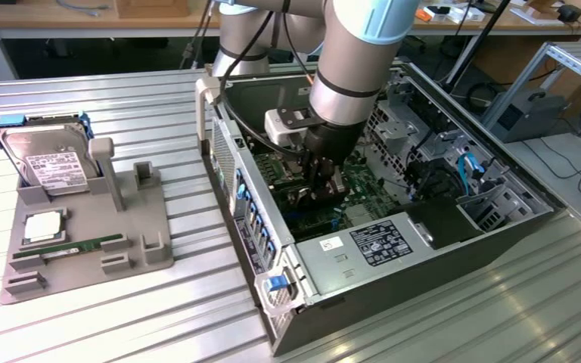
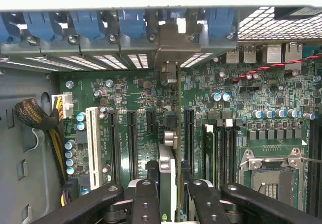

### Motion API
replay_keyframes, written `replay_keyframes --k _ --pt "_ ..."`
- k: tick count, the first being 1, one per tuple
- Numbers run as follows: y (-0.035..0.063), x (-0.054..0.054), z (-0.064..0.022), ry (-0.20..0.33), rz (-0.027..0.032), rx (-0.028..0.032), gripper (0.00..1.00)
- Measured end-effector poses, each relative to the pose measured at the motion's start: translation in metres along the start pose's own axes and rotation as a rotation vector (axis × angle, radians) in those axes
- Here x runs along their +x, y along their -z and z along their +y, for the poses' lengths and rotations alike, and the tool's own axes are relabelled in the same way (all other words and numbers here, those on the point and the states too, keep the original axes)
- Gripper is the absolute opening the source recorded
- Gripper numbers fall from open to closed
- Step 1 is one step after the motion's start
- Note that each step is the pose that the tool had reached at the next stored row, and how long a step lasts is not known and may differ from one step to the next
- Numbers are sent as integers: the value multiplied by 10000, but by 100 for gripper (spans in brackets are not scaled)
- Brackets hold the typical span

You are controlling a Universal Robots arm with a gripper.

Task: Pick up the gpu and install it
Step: 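Insert the gpu into the slot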

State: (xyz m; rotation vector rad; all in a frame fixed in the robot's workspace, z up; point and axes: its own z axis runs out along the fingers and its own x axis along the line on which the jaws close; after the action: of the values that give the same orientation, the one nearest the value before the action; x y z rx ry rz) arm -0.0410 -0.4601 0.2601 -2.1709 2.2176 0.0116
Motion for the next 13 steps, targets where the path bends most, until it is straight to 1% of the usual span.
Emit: replay_keyframes --k 4,5,6,7,9,13 --pt "0 -4 0 0 3 0 27" --pt "-1 -10 1 -2 17 1 27" --pt "-1 -28 6 2 84 1 27" --pt "-1 -37 13 2 130 3 27" --pt "-4 -59 25 5 177 3 27" --pt "-14 -73 26 4 180 3 27"
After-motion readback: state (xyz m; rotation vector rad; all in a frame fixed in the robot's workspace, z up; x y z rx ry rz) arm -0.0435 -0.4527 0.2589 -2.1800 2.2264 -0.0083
